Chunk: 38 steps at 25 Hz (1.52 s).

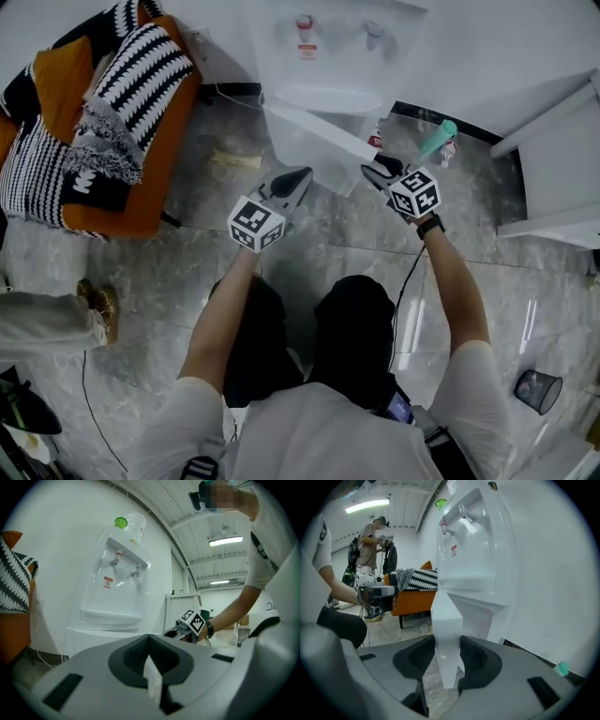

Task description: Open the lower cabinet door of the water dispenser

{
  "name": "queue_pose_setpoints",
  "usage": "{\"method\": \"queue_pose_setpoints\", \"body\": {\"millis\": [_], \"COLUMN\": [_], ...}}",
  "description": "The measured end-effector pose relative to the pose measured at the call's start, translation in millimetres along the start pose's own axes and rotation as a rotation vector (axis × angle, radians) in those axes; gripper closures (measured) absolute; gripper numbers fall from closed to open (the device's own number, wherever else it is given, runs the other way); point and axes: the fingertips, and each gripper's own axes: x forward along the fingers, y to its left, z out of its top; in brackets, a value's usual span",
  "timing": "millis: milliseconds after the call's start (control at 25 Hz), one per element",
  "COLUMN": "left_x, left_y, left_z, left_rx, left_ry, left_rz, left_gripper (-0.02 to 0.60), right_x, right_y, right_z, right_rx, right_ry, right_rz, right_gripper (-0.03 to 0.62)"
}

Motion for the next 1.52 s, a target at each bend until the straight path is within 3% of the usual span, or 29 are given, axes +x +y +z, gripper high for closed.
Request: {"method": "queue_pose_setpoints", "body": {"millis": [480, 1000, 1160, 1520], "left_x": [-28, -74, -94, -143], "left_y": [18, 44, 54, 76], "left_z": [4, 15, 15, 18], "left_rx": [-0.001, -0.003, -0.019, -0.021], "left_ry": [0.010, 0.003, -0.005, -0.038], "left_rz": [0.047, 0.138, 0.178, 0.270], "left_gripper": [0.572, 0.572, 0.572, 0.572], "right_x": [-3, 12, 20, 57], "right_y": [49, 127, 160, 223], "right_z": [-5, 5, 10, 31], "right_rx": [0.000, -0.052, -0.111, -0.147], "right_ry": [0.006, 0.013, 0.010, -0.029], "right_rz": [0.087, 0.251, 0.320, 0.435], "right_gripper": [0.422, 0.408, 0.471, 0.491]}}
